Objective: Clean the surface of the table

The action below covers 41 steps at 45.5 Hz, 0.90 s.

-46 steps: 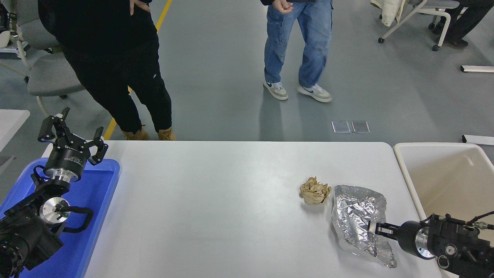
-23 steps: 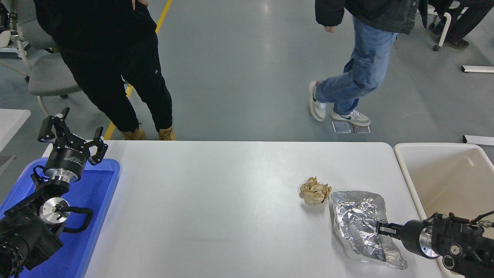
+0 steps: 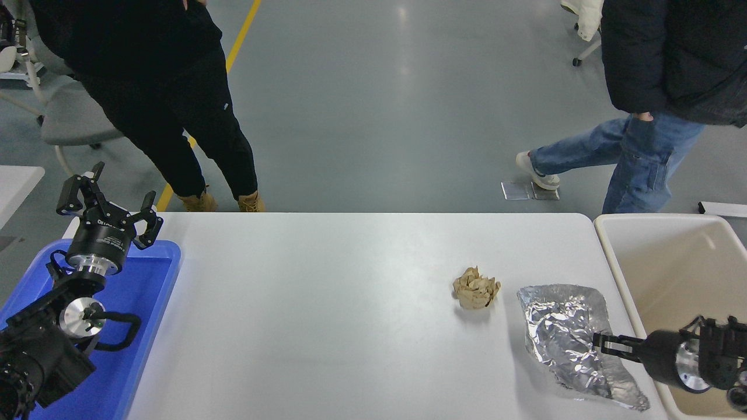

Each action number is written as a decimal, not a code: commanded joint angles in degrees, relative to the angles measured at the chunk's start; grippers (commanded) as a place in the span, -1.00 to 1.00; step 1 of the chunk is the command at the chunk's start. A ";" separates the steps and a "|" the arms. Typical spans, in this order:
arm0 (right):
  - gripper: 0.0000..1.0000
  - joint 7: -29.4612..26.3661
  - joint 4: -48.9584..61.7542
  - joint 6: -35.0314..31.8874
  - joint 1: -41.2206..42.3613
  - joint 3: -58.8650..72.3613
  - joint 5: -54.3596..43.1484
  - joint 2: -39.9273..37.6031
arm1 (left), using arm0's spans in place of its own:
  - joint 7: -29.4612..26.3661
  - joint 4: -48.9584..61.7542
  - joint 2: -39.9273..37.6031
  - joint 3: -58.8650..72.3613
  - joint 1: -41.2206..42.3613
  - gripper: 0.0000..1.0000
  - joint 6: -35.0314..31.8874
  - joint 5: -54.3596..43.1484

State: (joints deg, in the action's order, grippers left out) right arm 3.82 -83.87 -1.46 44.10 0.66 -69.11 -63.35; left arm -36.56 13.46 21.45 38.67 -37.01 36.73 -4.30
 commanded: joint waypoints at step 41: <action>-1.00 6.29 -3.07 -33.17 15.75 -16.74 5.92 -23.40 | 0.00 -0.01 0.00 0.00 0.01 1.00 0.01 0.00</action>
State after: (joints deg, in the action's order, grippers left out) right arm 10.00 -92.71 -32.93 59.69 -14.96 -63.21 -87.97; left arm -36.56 13.49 21.44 38.67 -37.02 36.73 -4.30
